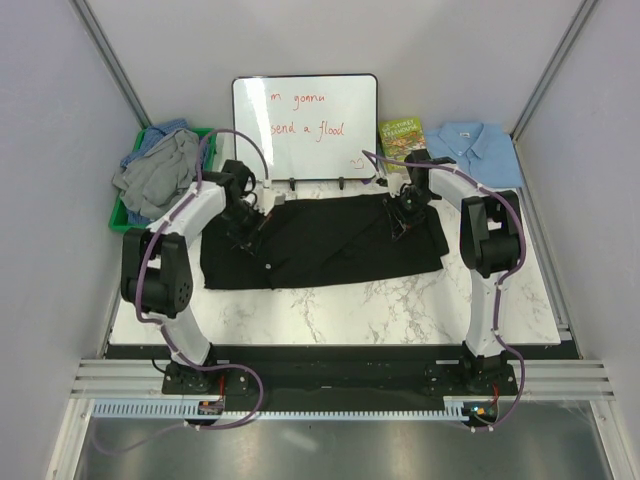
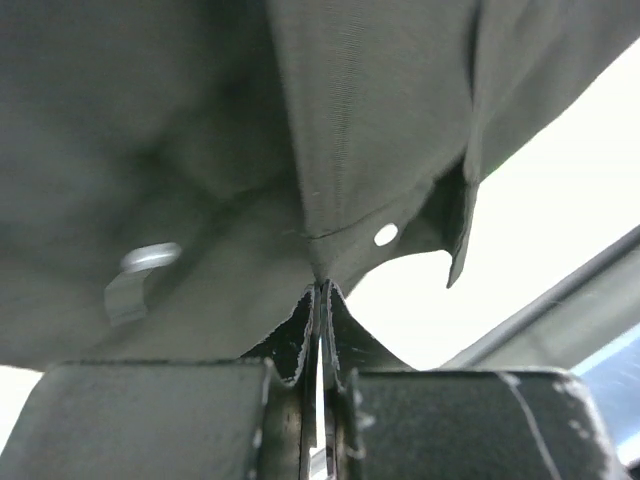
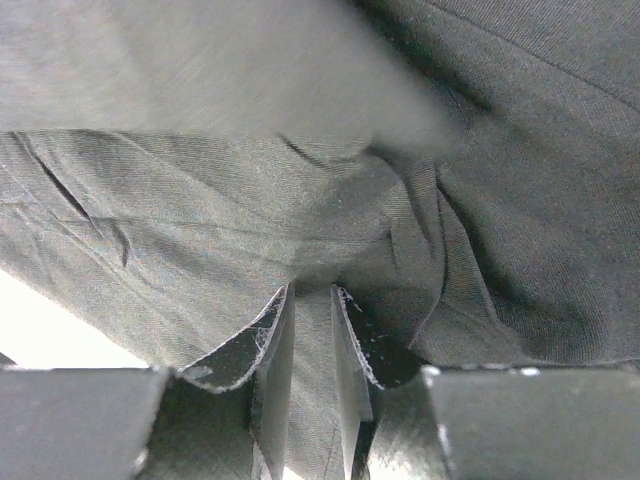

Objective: Fold and stack the long sleeve shirts
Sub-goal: Fold the shirt

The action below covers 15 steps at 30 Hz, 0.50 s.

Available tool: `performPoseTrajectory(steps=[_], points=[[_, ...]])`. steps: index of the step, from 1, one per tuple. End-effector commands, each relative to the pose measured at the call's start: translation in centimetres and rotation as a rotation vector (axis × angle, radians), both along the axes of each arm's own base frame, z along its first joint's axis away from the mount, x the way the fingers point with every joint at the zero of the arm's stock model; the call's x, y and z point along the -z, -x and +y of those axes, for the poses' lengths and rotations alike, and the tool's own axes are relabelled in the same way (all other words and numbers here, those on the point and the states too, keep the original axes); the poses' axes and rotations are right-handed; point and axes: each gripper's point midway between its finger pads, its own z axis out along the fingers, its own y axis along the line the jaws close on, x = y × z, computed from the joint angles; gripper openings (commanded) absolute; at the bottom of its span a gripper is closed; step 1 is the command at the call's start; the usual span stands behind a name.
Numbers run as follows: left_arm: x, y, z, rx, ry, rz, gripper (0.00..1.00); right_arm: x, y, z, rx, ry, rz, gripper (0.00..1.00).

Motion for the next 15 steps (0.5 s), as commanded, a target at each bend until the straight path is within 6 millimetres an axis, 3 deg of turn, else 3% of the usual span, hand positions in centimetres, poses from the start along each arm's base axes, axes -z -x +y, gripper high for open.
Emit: performPoseTrajectory(steps=[1, 7, 11, 15], points=[[-1.4, -4.9, 4.6, 0.101, -0.151, -0.122, 0.02, 0.4, 0.3, -0.8, -0.001, 0.029, -0.018, 0.29], [-0.2, -8.2, 7.0, 0.141, -0.246, -0.128, 0.02, -0.4, 1.5, -1.1, -0.01, 0.031, -0.032, 0.26], [0.9, -8.9, 8.5, 0.15, -0.293, -0.104, 0.02, -1.6, 2.3, -1.2, -0.018, 0.024, -0.042, 0.24], [1.6, -9.4, 8.5, 0.134, -0.293, -0.096, 0.02, -5.1, 3.2, -0.4, -0.081, -0.055, -0.087, 0.25]])
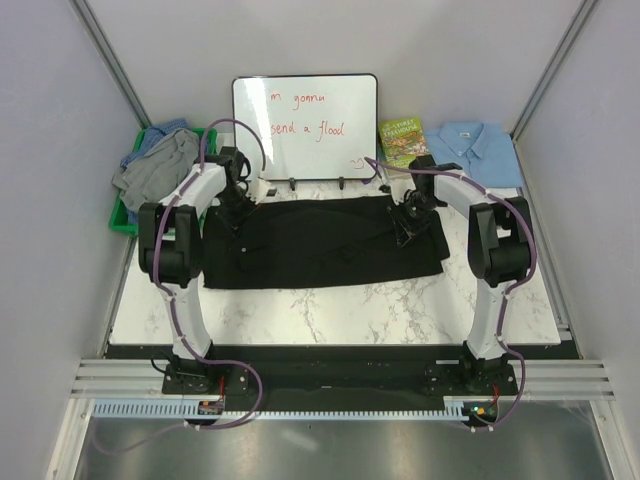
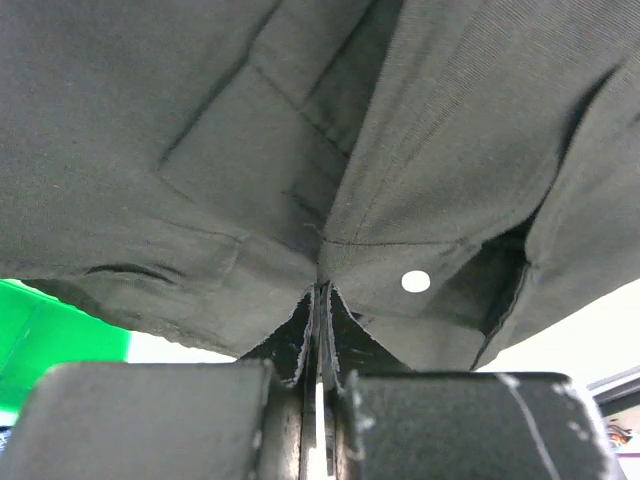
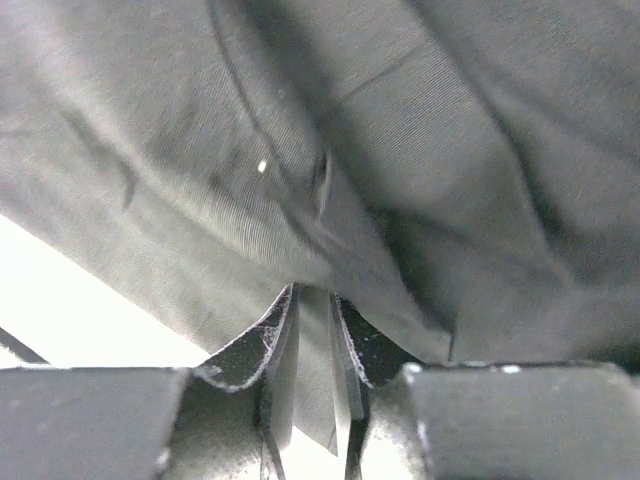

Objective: Fold and stack the long sleeve shirts
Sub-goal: Fold the shirt

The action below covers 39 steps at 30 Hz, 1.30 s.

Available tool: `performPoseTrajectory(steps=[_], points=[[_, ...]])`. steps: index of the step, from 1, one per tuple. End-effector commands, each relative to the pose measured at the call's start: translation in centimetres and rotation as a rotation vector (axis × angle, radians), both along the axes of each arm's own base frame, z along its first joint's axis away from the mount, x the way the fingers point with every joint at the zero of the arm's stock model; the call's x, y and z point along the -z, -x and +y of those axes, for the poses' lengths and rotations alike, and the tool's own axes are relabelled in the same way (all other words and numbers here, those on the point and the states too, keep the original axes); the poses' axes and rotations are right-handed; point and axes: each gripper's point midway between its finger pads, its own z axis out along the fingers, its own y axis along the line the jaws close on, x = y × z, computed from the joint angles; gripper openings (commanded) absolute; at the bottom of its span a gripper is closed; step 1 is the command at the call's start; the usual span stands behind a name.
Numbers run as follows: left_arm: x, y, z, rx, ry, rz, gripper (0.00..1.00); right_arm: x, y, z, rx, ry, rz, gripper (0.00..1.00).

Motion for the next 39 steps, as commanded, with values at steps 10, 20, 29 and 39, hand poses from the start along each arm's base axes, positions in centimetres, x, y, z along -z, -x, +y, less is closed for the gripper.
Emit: performPoseTrajectory(steps=[10, 20, 29, 39], points=[[1.5, -2.7, 2.6, 0.033, -0.087, -0.037, 0.02, -9.4, -0.8, 2.1, -0.047, -0.187, -0.153, 0.33], [0.5, -2.1, 3.1, 0.1, -0.109, -0.031, 0.04, -6.8, -4.7, 3.1, 0.071, -0.169, -0.182, 0.34], [-2.0, -3.5, 0.8, -0.065, 0.063, -0.103, 0.46, 0.7, -2.3, -1.9, 0.079, 0.106, -0.098, 0.29], [-5.4, -1.4, -3.7, -0.053, 0.35, -0.15, 0.51, 3.7, 0.1, -10.3, 0.171, 0.305, -0.03, 0.26]])
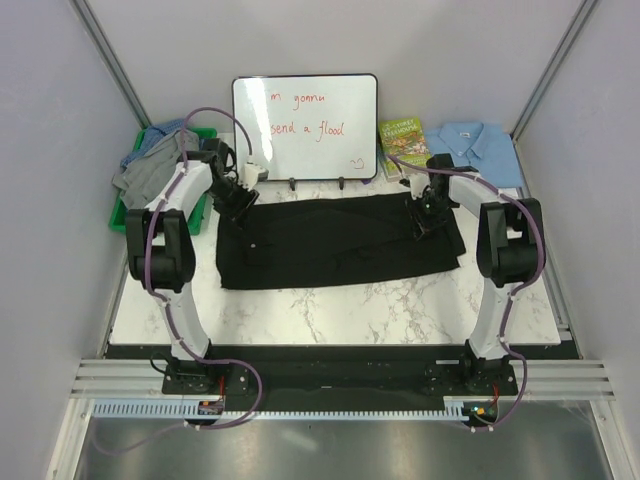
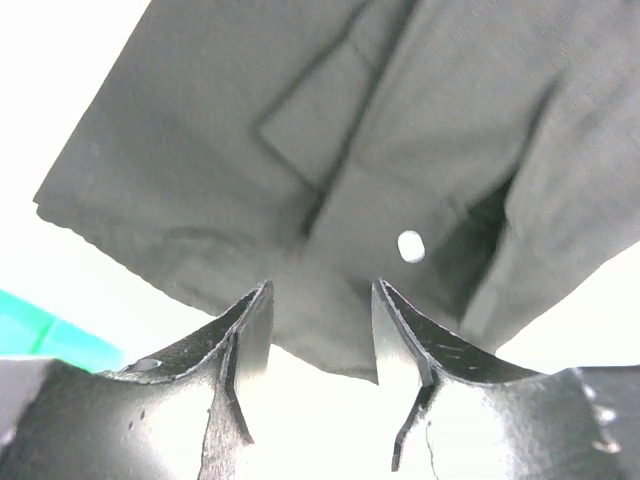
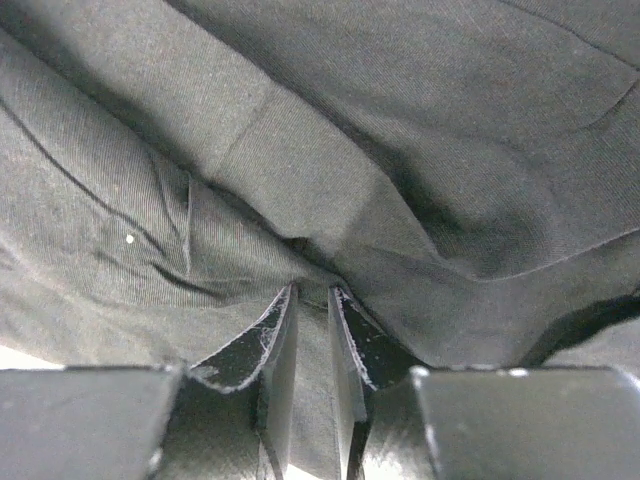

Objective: Fold and stack the long sleeve shirts
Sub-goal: Fold the shirt

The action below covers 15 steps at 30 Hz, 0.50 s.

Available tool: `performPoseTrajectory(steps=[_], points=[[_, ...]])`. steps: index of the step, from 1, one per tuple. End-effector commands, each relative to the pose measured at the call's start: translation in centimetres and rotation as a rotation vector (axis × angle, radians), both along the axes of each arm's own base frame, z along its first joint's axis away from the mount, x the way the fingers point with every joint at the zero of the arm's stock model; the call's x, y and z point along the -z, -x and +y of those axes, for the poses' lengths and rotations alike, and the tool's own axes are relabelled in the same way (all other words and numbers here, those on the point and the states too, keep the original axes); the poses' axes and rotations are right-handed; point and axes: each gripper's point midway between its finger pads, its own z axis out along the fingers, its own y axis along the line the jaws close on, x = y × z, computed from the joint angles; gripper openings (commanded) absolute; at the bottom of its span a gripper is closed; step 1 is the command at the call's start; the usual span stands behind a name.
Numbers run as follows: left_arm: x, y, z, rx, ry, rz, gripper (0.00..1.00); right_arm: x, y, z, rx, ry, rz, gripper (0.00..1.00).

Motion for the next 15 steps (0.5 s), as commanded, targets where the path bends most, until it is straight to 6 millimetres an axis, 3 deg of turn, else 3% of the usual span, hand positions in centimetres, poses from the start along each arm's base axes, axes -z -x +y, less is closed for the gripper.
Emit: performPoseTrajectory(steps=[1, 4, 5, 7, 8, 11, 15], points=[[-3.7, 0.7, -3.2, 0.05, 0.187, -0.081, 0.51, 2.4, 2.7, -6.1, -0.003, 0.209, 0.052, 0.26], [-4.2, 1.7, -4.2, 0.099, 0.238, -0.089, 0.51, 2.2, 2.5, -9.1, -0.074, 0.281, 0.007, 0.27], [-4.2, 1.8, -4.5, 0.113, 0.244, -0.09, 0.52, 1.8, 1.8, -11.1, -0.065, 0.319, -0.015, 0.28], [-3.9, 1.8, -5.3, 0.159, 0.239, -0.097, 0.51, 0.5, 1.1, -12.0, -0.045, 0.307, -0.041, 0.3], [-3.9, 1.4, -5.7, 0.178, 0.236, -0.109, 0.51, -0.6, 0.2, -11.4, -0.035, 0.263, -0.074, 0.32], [-3.8, -0.2, -7.7, 0.264, 0.214, -0.168, 0.5, -2.9, 0.6, -9.8, -0.023, 0.178, -0.095, 0.36], [-1.9, -0.9, -11.7, 0.356, 0.188, -0.155, 0.48, -6.3, 1.2, -9.0, 0.071, 0.136, -0.123, 0.37]])
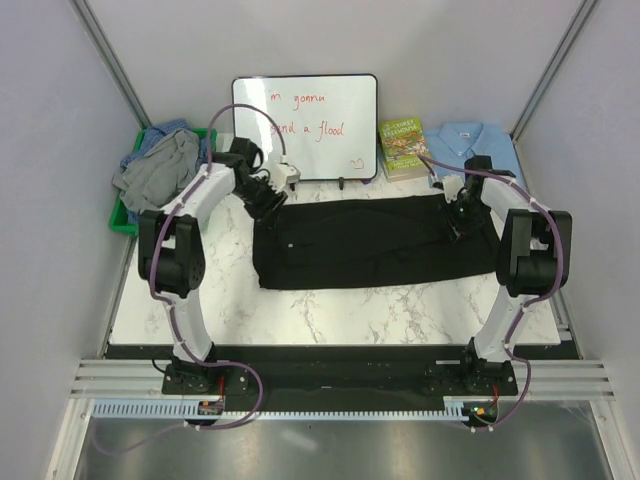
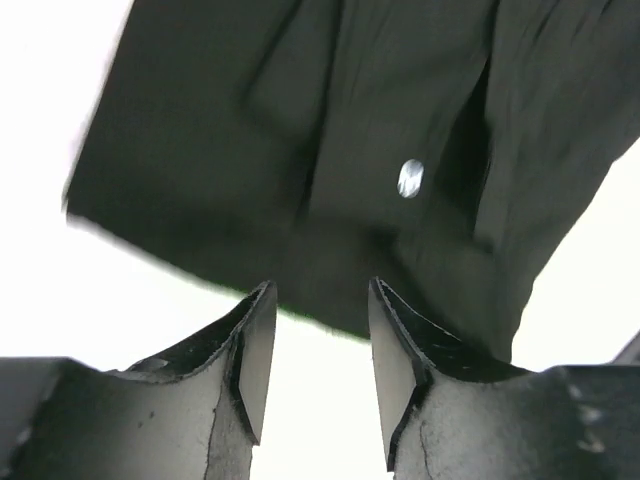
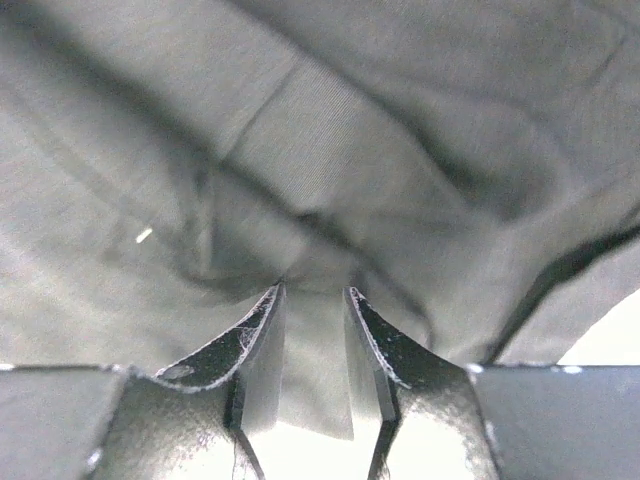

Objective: Fold and stack the long sleeve shirts
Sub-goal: Fold the shirt

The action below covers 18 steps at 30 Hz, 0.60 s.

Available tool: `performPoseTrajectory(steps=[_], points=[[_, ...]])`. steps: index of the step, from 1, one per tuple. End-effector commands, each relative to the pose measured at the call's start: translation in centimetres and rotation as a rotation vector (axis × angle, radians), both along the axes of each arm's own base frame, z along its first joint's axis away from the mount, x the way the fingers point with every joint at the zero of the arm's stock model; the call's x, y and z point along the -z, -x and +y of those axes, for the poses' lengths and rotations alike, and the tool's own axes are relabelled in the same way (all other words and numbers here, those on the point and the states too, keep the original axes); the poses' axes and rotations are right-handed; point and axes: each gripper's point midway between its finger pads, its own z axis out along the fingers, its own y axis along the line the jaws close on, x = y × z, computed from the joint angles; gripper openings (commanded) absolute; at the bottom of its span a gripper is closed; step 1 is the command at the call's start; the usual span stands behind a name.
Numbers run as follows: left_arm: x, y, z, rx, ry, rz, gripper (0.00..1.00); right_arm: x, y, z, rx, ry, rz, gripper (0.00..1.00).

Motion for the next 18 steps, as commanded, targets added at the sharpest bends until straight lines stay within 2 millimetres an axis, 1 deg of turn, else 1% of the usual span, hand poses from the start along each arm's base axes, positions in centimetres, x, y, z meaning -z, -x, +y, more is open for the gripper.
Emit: performPoseTrajectory(steps=[1, 2, 3, 4, 5, 7, 8, 9, 10, 11, 12, 13, 14, 15, 16, 17, 18], points=[[1.6, -1.8, -4.7, 0.144, 0.002, -0.059, 0.47, -5.7, -0.1, 1.3, 0.052, -0.045, -0.093, 0.38], [2.2, -1.5, -5.0, 0.151, -0.004, -0.046, 0.47, -6.1, 0.3, 1.5, 0.058, -0.054, -0.088, 0.37], [3.0, -1.3, -5.3, 0.164, -0.028, -0.046, 0.47, -7.0, 0.6, 1.8, 0.07, -0.068, -0.102, 0.38], [4.4, -0.5, -5.2, 0.172, -0.048, -0.015, 0.46, -7.2, 1.0, 1.9, 0.076, -0.071, -0.1, 0.38], [5.0, -0.3, -5.2, 0.177, -0.057, -0.006, 0.46, -6.8, 2.0, 2.0, 0.078, -0.074, -0.073, 0.38], [6.3, 0.4, -4.7, 0.172, -0.081, 0.022, 0.43, -6.5, 2.8, 2.1, 0.076, -0.063, -0.052, 0.37], [6.4, 0.5, -4.4, 0.166, -0.091, 0.021, 0.43, -5.8, 3.4, 2.1, 0.071, -0.059, -0.034, 0.38], [6.1, 0.5, -4.2, 0.147, -0.082, 0.02, 0.43, -5.4, 3.5, 2.1, 0.066, -0.056, -0.022, 0.37], [4.1, 0.8, -4.2, 0.132, -0.038, -0.013, 0.44, -5.0, 3.6, 2.1, 0.057, -0.055, -0.019, 0.37], [2.8, 0.8, -3.4, 0.095, 0.01, -0.018, 0.48, -4.9, 3.5, 2.4, 0.045, -0.06, -0.016, 0.36], [1.5, 2.0, -3.8, 0.08, 0.093, -0.003, 0.5, -4.9, 3.5, 3.1, 0.017, -0.082, -0.018, 0.37], [-1.3, 2.3, -3.4, 0.063, 0.13, -0.057, 0.54, -5.2, 3.2, 3.6, -0.024, -0.099, -0.032, 0.36], [-2.5, 2.6, -2.1, 0.015, 0.153, -0.07, 0.55, -5.9, 3.1, 4.3, -0.06, -0.117, -0.055, 0.37], [-2.8, 4.1, -1.8, -0.03, 0.201, -0.026, 0.56, -6.3, 3.0, 5.6, -0.11, -0.142, -0.072, 0.39], [-3.5, 4.9, -1.1, -0.073, 0.23, -0.007, 0.57, -7.0, 2.7, 7.8, -0.198, -0.185, -0.101, 0.4], [-5.6, 5.1, 0.7, -0.154, 0.264, -0.044, 0.62, -8.0, 2.6, 9.3, -0.25, -0.203, -0.133, 0.42], [-5.7, 6.5, 0.9, -0.233, 0.324, 0.028, 0.64, -8.5, 2.9, 12.2, -0.343, -0.218, -0.148, 0.46]])
